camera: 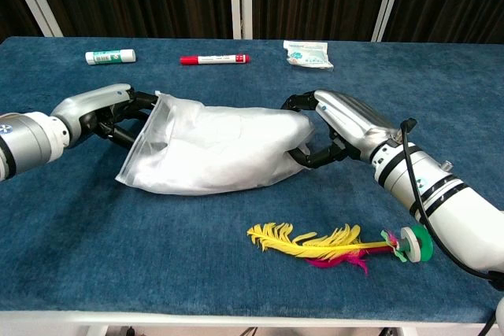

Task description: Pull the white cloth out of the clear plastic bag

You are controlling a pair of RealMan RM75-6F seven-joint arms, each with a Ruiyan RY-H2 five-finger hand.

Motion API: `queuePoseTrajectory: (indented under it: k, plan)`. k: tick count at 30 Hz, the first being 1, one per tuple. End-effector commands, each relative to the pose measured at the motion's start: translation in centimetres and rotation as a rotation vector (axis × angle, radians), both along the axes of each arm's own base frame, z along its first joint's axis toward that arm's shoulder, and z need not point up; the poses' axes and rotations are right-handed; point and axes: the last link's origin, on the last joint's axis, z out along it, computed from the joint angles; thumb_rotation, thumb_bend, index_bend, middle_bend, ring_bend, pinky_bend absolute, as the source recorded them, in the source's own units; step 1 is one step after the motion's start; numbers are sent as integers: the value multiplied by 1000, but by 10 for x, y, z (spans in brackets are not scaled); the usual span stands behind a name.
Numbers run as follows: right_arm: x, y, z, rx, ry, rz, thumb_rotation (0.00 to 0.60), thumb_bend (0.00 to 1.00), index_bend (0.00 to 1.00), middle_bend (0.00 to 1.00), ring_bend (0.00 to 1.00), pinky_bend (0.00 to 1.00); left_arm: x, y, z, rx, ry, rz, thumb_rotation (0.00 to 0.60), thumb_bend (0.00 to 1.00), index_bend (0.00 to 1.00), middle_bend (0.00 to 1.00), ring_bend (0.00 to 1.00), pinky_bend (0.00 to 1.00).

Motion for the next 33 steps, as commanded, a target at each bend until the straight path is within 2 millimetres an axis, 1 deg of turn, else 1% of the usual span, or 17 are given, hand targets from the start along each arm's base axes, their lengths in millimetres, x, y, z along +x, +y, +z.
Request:
queuePoseTrajectory:
  k: [1,8,11,13,15,19,21,27,30,33]
  plan:
    - [0,0,0,2,-1,-1,600,355,414,348,142,160,0,1,-6,12,45,-36,600,257,365,134,22,90]
    - [2,-1,-1,5,-1,-1,600,354,413,348,142,160,4,4,-22,33,127,-94,600,258,395,134,21,88]
    - [2,-1,-1,4,-3,-1,600,355,413,348,142,160,7,6,-26,36,140,-103,600,290,456,152,22,88]
    - [2,-1,0,3,-5,-3,600,355,413,348,142,160,9,7,-29,42,141,-104,600,310,510,189,23,87]
    - [2,-1,1,1,-7,-4,600,355,413,348,142,160,10,8,-29,53,134,-103,600,341,586,242,34,87]
    - [2,-3,5,-6,-16,-6,600,356,413,348,142,160,10,9,-26,113,114,-91,600,459,720,337,78,87]
    - [1,-4,7,-10,-19,-8,600,361,413,349,142,160,8,10,-23,132,106,-85,600,476,750,356,86,87]
    - [-2,-8,17,-26,-22,-15,600,409,412,349,142,161,0,8,-10,174,97,-73,600,483,780,370,90,87]
    - [-4,-10,21,-31,-4,-19,600,454,411,348,142,166,-4,6,-3,191,95,-67,600,504,788,373,91,87]
    - [-9,-12,24,-42,25,-22,600,476,427,349,148,172,-8,5,2,203,93,-61,600,513,792,374,90,87]
